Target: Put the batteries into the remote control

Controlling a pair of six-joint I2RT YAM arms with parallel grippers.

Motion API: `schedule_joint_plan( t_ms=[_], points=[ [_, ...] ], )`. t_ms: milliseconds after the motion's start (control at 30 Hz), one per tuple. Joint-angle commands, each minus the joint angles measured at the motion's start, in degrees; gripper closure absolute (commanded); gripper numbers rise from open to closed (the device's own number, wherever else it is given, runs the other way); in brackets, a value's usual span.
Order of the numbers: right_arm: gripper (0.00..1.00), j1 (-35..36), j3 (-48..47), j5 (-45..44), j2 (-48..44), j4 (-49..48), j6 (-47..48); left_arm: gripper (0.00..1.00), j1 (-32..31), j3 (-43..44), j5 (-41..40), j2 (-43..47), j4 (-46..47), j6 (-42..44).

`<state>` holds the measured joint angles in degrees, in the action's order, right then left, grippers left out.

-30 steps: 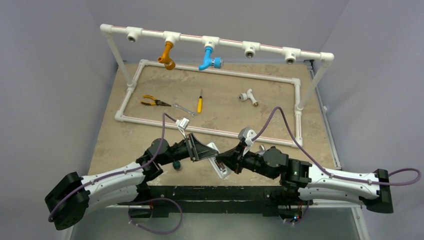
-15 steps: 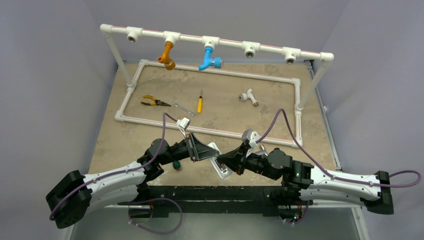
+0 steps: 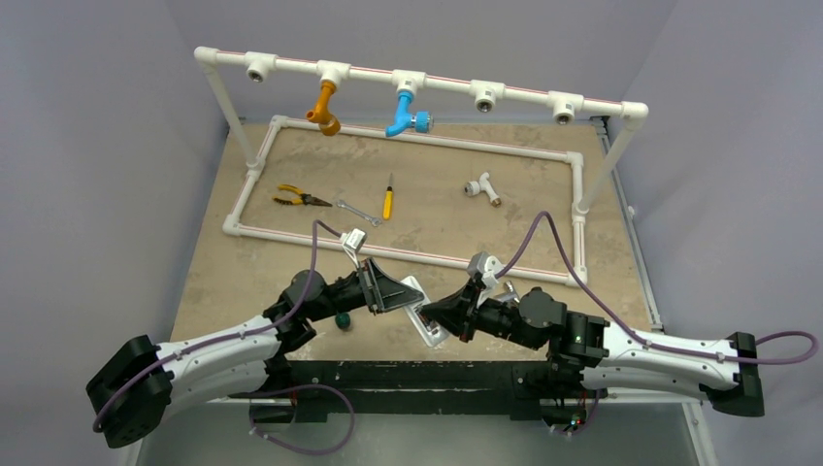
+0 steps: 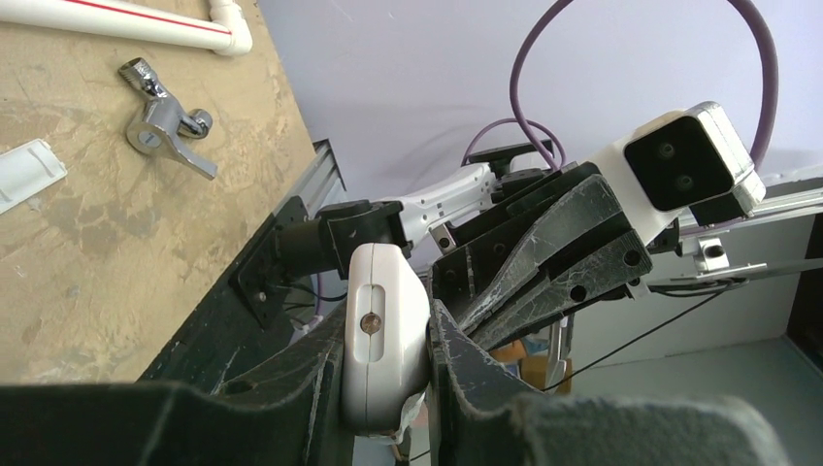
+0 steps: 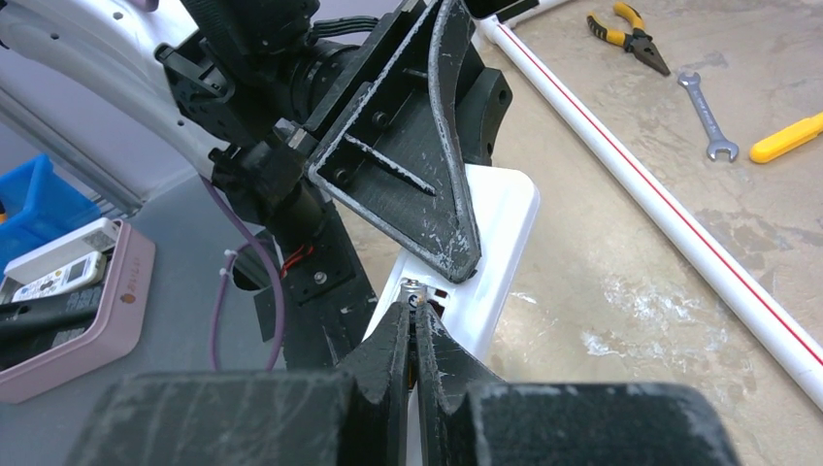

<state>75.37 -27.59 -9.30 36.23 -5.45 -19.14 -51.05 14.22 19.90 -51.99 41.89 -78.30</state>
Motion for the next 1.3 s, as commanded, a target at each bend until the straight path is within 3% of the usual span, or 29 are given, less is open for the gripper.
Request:
schedule_joint_plan(
  t_ms=[0, 667, 867, 1033, 1267],
  points=[
    [1.00, 0.21, 0.88, 0.96, -0.26, 4.27, -0.56, 1.00, -0.11, 0.71, -1.17, 2.50, 3.18, 0.62],
    [1.00, 0.30, -0.70, -1.35, -3.07, 8.86, 0.72, 1.00, -0.11, 0.57, -1.02, 2.11, 2.17, 1.24],
    [0.85, 0.31, -5.83, -3.74, -4.63, 13.51, 4.92, 1.00, -0.11, 0.64, -0.61, 2.28, 0.56, 2.12],
    [0.65, 0.21, -10.20, -6.89, -3.35, 17.11, 10.28, 1.00, -0.11, 0.51, -0.26, 2.76, -1.36, 2.99],
    [0.59, 0.21, -16.58, -5.89, 1.85, 27.15, 23.77, 1.00, -0.11, 1.06, 2.81, 3.00, -5.40, 6.46]
  ],
)
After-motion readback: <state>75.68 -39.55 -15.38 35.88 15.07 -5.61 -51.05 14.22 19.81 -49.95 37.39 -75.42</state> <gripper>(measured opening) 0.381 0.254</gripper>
